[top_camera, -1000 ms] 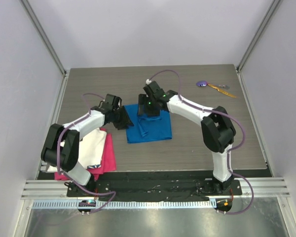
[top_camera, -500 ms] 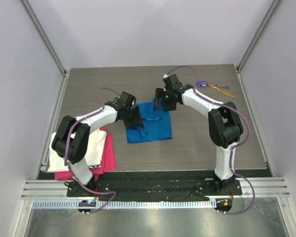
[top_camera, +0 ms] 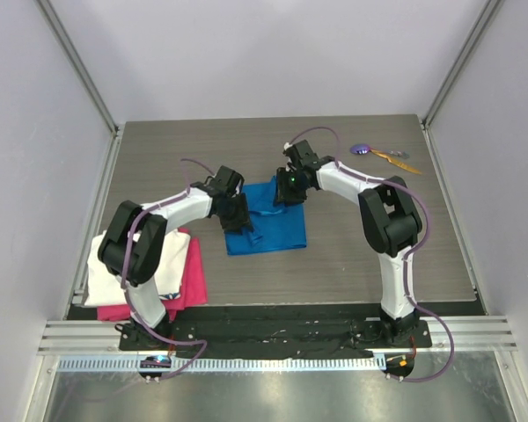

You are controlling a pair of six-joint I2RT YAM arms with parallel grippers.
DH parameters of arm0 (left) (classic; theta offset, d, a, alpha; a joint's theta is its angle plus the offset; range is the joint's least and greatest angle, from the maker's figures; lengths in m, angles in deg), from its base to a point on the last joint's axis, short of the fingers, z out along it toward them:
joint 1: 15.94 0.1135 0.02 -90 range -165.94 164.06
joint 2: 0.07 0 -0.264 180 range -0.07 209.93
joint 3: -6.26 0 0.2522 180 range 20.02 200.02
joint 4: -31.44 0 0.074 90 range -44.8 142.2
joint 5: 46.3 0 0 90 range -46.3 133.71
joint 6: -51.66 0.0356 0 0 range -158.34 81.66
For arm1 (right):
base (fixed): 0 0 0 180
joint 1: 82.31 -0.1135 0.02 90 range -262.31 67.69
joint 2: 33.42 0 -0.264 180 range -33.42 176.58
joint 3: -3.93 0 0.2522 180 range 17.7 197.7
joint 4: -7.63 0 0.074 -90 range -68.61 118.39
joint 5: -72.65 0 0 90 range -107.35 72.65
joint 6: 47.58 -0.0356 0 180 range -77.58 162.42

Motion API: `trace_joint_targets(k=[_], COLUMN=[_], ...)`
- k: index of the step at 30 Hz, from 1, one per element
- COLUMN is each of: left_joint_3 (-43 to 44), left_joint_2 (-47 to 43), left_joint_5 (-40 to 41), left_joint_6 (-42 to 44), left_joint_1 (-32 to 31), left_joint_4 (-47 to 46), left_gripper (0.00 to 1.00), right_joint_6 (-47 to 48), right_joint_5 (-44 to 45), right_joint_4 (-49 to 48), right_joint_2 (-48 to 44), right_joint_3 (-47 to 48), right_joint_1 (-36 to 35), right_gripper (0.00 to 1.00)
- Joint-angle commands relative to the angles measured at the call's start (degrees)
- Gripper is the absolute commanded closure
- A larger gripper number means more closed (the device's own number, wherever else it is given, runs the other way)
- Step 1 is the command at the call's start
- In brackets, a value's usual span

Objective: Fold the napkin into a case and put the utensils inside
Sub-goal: Fold the rectangle-folded napkin at the center of the board.

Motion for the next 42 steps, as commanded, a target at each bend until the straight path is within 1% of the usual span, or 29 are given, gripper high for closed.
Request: trace_joint_targets(k=[1, 3, 7, 8, 10, 11, 12, 13, 14, 15, 17, 18, 19, 21, 22, 26, 28, 33, 36, 39, 40, 41, 42], left_joint_3=[-1.4, -1.93, -2.11, -2.28, -3.42, -3.77, -4.47, -4.57, -4.66, -4.57, -4.48, -4.13, -4.13, -3.6, -3.6, -3.08, -3.42, -5.01, -5.18, -4.92, -4.57, -4.57, -4.83], left_joint_2=[-3.08, -5.1, -8.53, -9.5, -12.3, -13.19, -13.63, -14.33, -14.43, -14.34, -13.47, -12.85, -12.33, -10.39, -9.86, -8.28, -8.63, -10.47, -10.74, -10.21, -9.6, -9.25, -9.07], left_joint_5=[1.26, 1.7, 2.93, 3.02, 3.45, 3.63, 3.72, 3.55, 3.28, 3.19, 2.23, 1.7, 0.92, -0.76, -1.2, -1.29, -0.85, 0.47, 2.83, 5.21, 5.39, 5.56, 5.65], left_joint_6=[-0.59, -0.68, -0.24, -0.41, -0.5, -0.5, -0.41, -0.41, -0.15, 0.11, 0.9, 1.08, 1.17, 1.17, 1.17, 1.08, 1.08, 0.73, 0.82, 1.17, 1.17, 1.08, 0.99], left_joint_1=[0.08, 0.08, 0.43, 0.69, 1.66, 1.92, 2.53, 2.8, 3.15, 3.5, 3.59, 3.59, 3.59, 3.59, 3.59, 3.59, 3.59, 3.59, 3.59, 3.86, 3.95, 3.95, 4.03], left_joint_4=[-2.35, -2.53, -0.43, -0.24, -0.15, -0.16, -0.16, 0.11, 0.63, 0.9, 1.42, 1.6, 1.6, 1.17, 0.73, 0.98, 0.99, 1.34, 3.01, 4.06, 4.5, 4.33, 3.98], left_gripper=[0.58, 0.57, 0.49, 0.49, 0.47, 0.46, 0.46, 0.45, 0.45, 0.44, 0.42, 0.41, 0.41, 0.41, 0.41, 0.41, 0.41, 0.43, 0.45, 0.47, 0.48, 0.5, 0.52], right_joint_6=[-3.78, -6.76, -14.23, -17.55, -21.34, -23.37, -26.69, -27.77, -28.74, -31.27, -32.7, -33.14, -32.71, -31.22, -28.86, -22.35, -20.32, -13.38, -10.74, -8.98, -8.63, -8.45, -8.27], right_joint_5=[-5.63, -7.47, -11.7, -12.23, -12.93, -13.63, -14.68, -14.6, -14.52, -15.91, -17.23, -17.76, -18.12, -17.86, -17.59, -16.1, -16.1, -12.41, -10.22, -7.41, -6.7, -6.43, -5.99], right_joint_4=[-5.57, -7.95, -13.92, -16.19, -17.88, -21.02, -22.44, -23.41, -23.68, -24.38, -25.62, -25.62, -25.27, -24.13, -22.04, -15.7, -14.2, -10.95, -9.1, -7.96, -7.78, -7.78, -7.86], right_joint_2=[-0.08, 0.53, 2.55, 4.03, 5.8, 7.81, 8.87, 9.93, 10.81, 12.3, 13.36, 13.63, 13.37, 11.62, 10.91, 6.7, 3.28, -3.41, -7.89, -11.85, -12.73, -13.78, -15.27], right_joint_3=[0.63, 0.72, 2.12, 2.91, 6.33, 7.47, 10.35, 11.95, 13.53, 15.81, 17.93, 19.25, 19.52, 19.18, 19.0, 16.9, 13.04, 2.49, -2.61, -8.23, -9.55, -12.35, -13.77], right_joint_1=[-0.55, -0.91, -1.96, -2.22, -2.75, -3.01, -3.19, -3.19, -3.37, -3.28, -3.28, -3.19, -3.19, -2.84, -2.67, -2.49, -2.49, -2.4, -2.4, -2.49, -2.49, -2.58, -2.67], right_gripper=[0.66, 0.7, 0.75, 0.77, 0.78, 0.77, 0.75, 0.73, 0.68, 0.66, 0.53, 0.5, 0.43, 0.36, 0.33, 0.3, 0.3, 0.3, 0.33, 0.47, 0.56, 0.6, 0.65])
